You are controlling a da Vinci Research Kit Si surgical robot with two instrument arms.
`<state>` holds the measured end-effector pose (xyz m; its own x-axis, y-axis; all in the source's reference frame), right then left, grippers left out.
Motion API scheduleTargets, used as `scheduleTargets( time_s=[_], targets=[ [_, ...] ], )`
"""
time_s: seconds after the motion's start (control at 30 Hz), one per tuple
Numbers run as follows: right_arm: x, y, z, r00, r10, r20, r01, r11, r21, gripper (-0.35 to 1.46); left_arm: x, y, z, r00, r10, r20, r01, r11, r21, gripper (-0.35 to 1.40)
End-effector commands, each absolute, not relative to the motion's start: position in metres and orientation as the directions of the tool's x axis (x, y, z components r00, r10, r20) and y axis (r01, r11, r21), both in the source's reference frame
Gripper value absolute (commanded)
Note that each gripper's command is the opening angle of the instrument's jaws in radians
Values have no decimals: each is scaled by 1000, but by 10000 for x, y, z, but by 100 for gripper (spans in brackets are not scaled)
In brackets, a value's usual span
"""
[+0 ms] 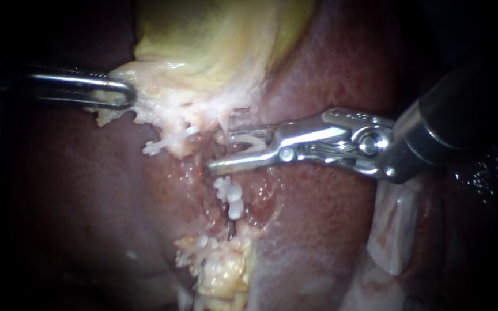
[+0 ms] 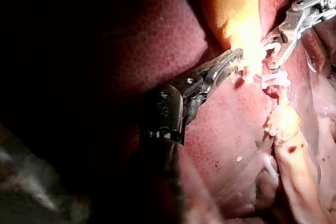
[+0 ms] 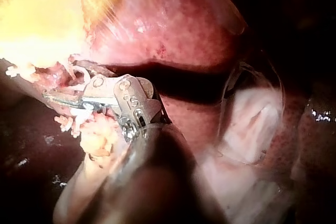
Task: Clipping third clip right tube
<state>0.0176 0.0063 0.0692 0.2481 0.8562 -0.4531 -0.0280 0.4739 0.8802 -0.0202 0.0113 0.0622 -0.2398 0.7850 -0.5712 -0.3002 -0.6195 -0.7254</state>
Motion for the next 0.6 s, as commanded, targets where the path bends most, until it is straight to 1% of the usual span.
scheduleTargets(
  time_s=[0.03,0.2,0.27,0.33,0.4,0.5,0.6],
  targets=[
    [178,62,692,244,856,-455,-15,472,881,46,-202,113,622,-240,785,-571,-300,-619,-725,-35],
    [183,60,686,208,868,-450,45,451,891,47,-202,113,622,-240,785,-571,-300,-619,-725,-35],
    [184,57,681,188,872,-451,63,448,892,47,-203,113,622,-240,785,-571,-300,-619,-725,-35],
    [185,55,675,181,874,-451,86,443,892,47,-202,113,622,-240,785,-571,-300,-620,-725,-35],
    [185,51,666,187,873,-451,123,434,892,46,-202,113,622,-240,785,-571,-300,-620,-725,-35],
    [187,48,653,212,866,-453,187,419,889,45,-202,113,622,-240,785,-571,-300,-620,-725,-35],
    [189,48,642,209,867,-453,201,416,887,45,-202,113,622,-240,785,-571,-300,-620,-725,-35]
  ],
)
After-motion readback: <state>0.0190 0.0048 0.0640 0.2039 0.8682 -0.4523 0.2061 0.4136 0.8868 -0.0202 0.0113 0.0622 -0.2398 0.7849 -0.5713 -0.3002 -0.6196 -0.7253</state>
